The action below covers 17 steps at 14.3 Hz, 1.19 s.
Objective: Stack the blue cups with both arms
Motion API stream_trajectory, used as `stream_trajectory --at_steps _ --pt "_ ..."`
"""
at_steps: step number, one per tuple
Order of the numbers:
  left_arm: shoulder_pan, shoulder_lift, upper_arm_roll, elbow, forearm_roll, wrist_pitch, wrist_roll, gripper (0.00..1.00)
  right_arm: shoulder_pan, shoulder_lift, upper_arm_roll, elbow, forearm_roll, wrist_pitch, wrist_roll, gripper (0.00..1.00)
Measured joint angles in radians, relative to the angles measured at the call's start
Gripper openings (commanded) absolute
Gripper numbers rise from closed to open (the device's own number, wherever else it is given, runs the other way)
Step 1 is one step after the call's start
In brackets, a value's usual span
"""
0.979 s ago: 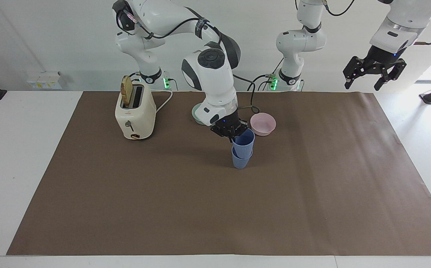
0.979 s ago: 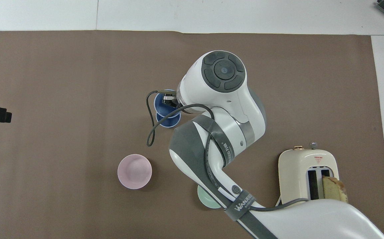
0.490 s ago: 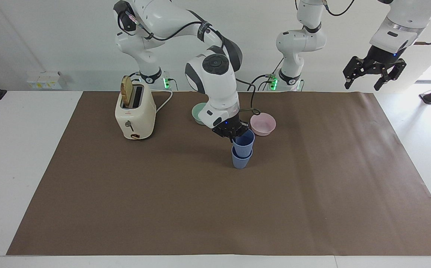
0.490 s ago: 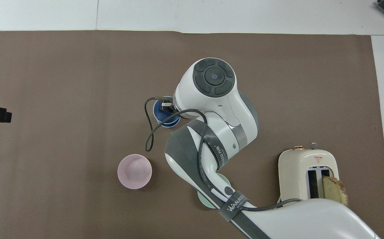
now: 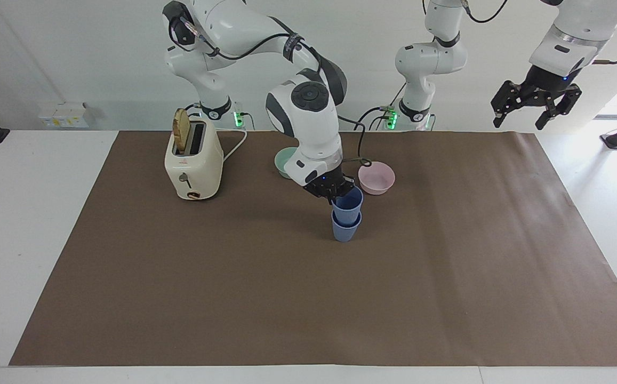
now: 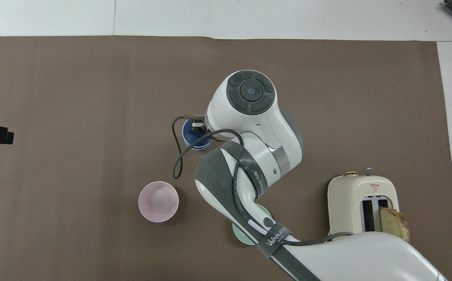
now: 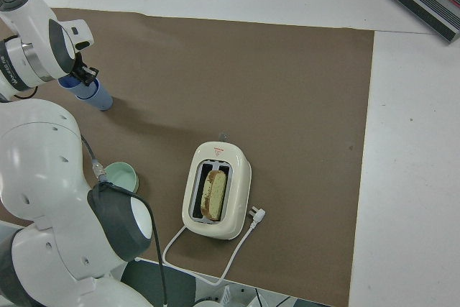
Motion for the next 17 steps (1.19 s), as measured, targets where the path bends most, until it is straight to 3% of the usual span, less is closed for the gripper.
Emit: stream_trajectory --at_steps 3,5,7,9,10,11,17 --pt "0.000 0.000 0.000 0.000 0.000 0.000 0.000 1.00 -0.003 0.002 -0.002 -0.015 0.000 0.017 0.000 0.00" --pt "0.000 0.000 0.000 0.000 0.000 0.000 0.000 1.00 -0.003 0.007 -0.002 -0.026 0.000 0.037 0.000 0.40" --pt "0.000 0.000 0.000 0.000 0.000 0.000 0.000 1.00 -0.003 0.014 -0.002 -0.028 -0.001 0.044 0.000 0.61" --pt "0.000 0.000 0.000 0.000 0.000 0.000 0.000 1.00 -0.005 0.015 -0.003 -0.028 -0.001 0.053 0.000 0.70" --pt "0.000 0.000 0.000 0.000 0.000 0.000 0.000 1.00 -0.006 0.015 -0.003 -0.028 -0.001 0.054 0.000 0.81" --pt "0.000 0.000 0.000 0.000 0.000 0.000 0.000 1.00 -0.006 0.015 -0.003 -0.028 -0.001 0.054 0.000 1.00" --pt "0.000 0.000 0.000 0.000 0.000 0.000 0.000 1.00 -0.054 0.011 -0.009 -0.015 -0.056 0.012 -0.001 1.00"
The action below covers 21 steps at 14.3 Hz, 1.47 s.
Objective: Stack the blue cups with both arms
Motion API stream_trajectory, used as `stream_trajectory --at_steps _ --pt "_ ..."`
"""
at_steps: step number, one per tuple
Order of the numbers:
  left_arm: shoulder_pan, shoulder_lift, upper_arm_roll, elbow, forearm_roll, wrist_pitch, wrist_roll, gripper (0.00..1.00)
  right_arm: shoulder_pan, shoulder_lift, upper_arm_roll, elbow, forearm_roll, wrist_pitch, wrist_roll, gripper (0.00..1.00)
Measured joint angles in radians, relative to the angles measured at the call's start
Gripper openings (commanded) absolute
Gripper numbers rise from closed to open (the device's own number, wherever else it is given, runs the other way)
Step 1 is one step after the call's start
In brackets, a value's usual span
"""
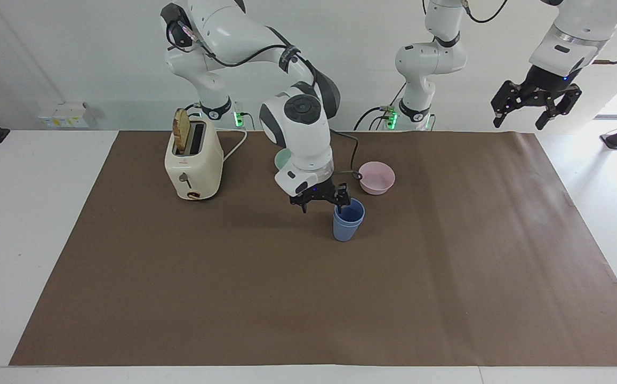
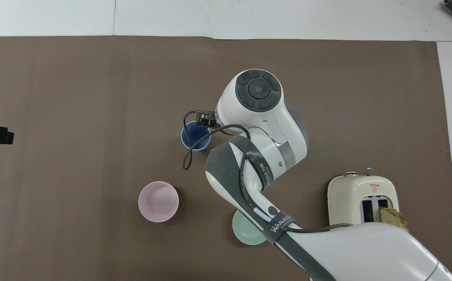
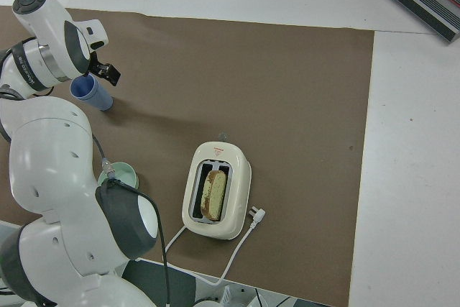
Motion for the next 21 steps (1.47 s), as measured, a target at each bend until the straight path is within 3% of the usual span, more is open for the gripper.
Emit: stream_trajectory --at_steps 6,12,21 --pt "0.000 0.000 0.000 0.000 0.000 0.000 0.000 1.00 -0.188 -0.100 -0.003 0.081 -0.039 -0.252 -0.226 1.00" --pt "0.000 0.000 0.000 0.000 0.000 0.000 0.000 1.00 -0.396 -0.219 -0.005 0.082 -0.063 -0.352 -0.566 1.00" --pt "0.000 0.000 0.000 0.000 0.000 0.000 0.000 1.00 -0.433 -0.330 -0.001 0.079 -0.088 -0.480 -0.646 1.00"
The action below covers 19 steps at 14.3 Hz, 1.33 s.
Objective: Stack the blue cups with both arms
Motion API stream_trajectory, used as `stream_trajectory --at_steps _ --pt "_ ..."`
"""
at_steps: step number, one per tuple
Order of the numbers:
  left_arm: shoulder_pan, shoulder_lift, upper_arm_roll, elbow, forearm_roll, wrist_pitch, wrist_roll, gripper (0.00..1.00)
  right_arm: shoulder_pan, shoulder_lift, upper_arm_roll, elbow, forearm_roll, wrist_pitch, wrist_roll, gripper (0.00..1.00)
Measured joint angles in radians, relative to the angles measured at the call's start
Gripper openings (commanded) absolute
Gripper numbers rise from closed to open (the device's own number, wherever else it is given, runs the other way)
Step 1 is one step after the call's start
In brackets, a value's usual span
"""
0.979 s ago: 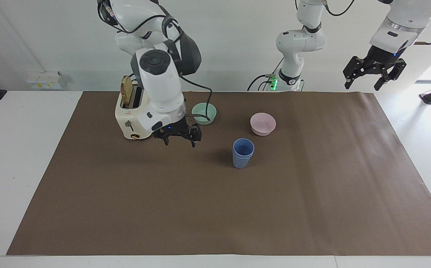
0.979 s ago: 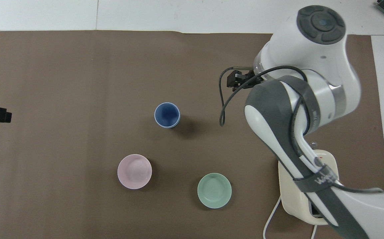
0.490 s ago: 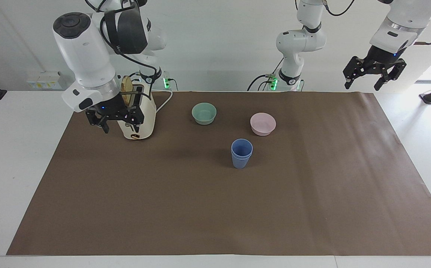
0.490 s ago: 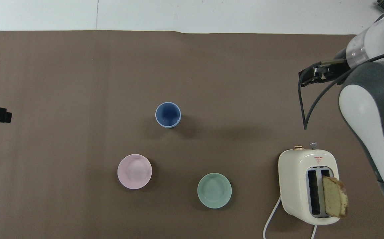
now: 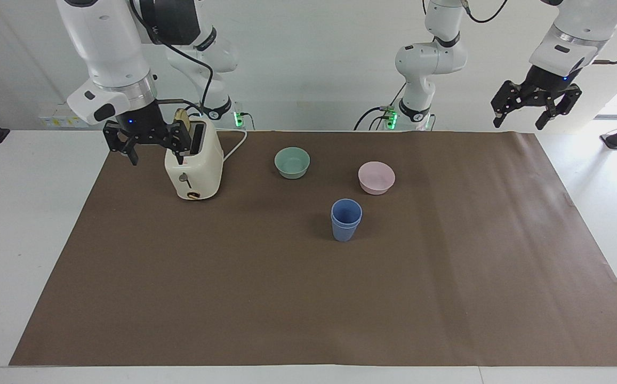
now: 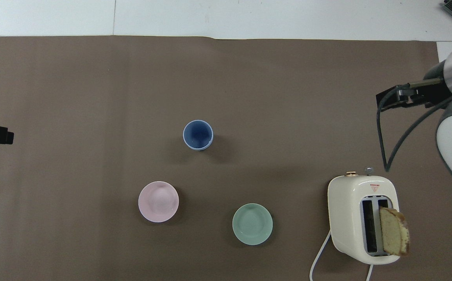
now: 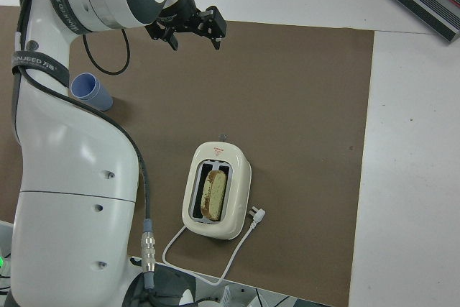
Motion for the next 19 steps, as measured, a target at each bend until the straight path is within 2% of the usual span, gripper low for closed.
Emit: stream_trajectory --at_steps 5,19 --pt "0.000 0.000 0.000 0.000 0.000 0.000 0.000 1.00 0.003 -0.023 0.014 -0.002 0.032 -0.047 0.000 1.00" --pt "0.000 0.000 0.000 0.000 0.000 0.000 0.000 1.00 -0.002 -0.040 0.006 -0.004 0.039 -0.052 0.000 1.00"
